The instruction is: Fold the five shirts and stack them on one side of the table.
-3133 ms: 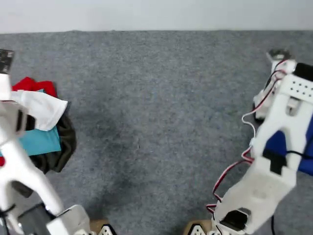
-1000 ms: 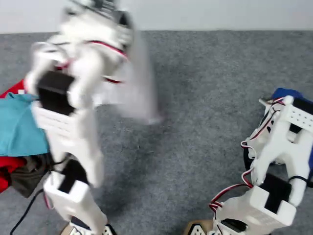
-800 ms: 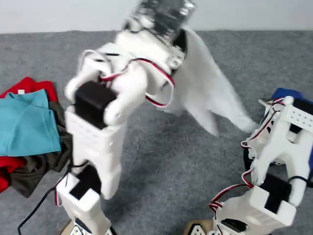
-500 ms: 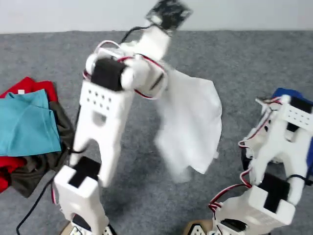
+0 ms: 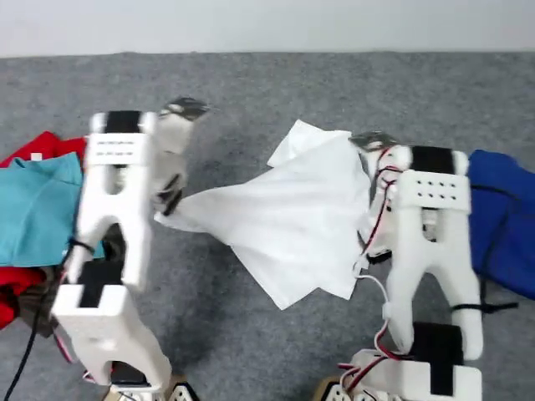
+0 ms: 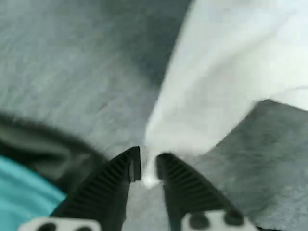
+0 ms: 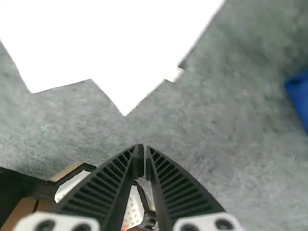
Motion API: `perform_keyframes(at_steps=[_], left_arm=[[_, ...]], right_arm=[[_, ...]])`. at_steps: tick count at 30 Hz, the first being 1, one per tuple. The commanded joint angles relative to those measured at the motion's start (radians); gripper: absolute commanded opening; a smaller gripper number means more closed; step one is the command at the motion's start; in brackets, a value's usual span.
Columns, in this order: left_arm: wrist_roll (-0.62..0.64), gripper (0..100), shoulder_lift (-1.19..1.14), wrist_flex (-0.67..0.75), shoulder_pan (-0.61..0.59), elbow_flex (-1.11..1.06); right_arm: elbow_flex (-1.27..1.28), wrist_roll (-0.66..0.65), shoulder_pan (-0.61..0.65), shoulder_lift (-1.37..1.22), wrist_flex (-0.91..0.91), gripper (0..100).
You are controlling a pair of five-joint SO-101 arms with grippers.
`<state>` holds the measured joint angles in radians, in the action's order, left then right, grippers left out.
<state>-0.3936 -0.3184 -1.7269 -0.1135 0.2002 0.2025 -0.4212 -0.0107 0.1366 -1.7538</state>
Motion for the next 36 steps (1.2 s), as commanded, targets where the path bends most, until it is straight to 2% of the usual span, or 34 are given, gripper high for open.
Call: perform_keyframes(at_steps=[1,8,14,16,23,28,30,33,36], left_arm=[[-0.011,14,0.028,-0.025,-0.06,0.008],[-0.011,14,0.137,-0.025,-0.083,0.021],[0.083,14,0.313,-0.025,-0.084,0.016],[0.11,14,0.359,-0.025,-0.084,0.015],[0.164,14,0.448,-0.026,-0.086,0.013],[0.163,14,0.463,-0.025,-0.155,-0.002],[0.163,14,0.463,-0.025,-0.201,-0.002],[0.164,14,0.465,-0.025,-0.272,-0.002],[0.164,14,0.466,-0.025,-0.319,-0.002]], right_arm=[[-0.009,0.006,0.07,-0.024,-0.038,1.5],[-0.009,0.005,0.163,-0.104,-0.035,3.1],[-0.008,0.003,0.216,-0.148,-0.025,19.5],[-0.008,0.003,0.211,-0.18,0.004,21.0],[-0.009,0.005,0.214,-0.357,0.048,20.9],[-0.009,0.008,0.214,-0.45,0.076,20.6],[-0.015,0.005,0.216,-0.466,0.087,15.2],[-0.054,0.005,0.208,-0.469,0.099,0.9],[-0.106,0.005,0.211,-0.461,0.07,2.0]])
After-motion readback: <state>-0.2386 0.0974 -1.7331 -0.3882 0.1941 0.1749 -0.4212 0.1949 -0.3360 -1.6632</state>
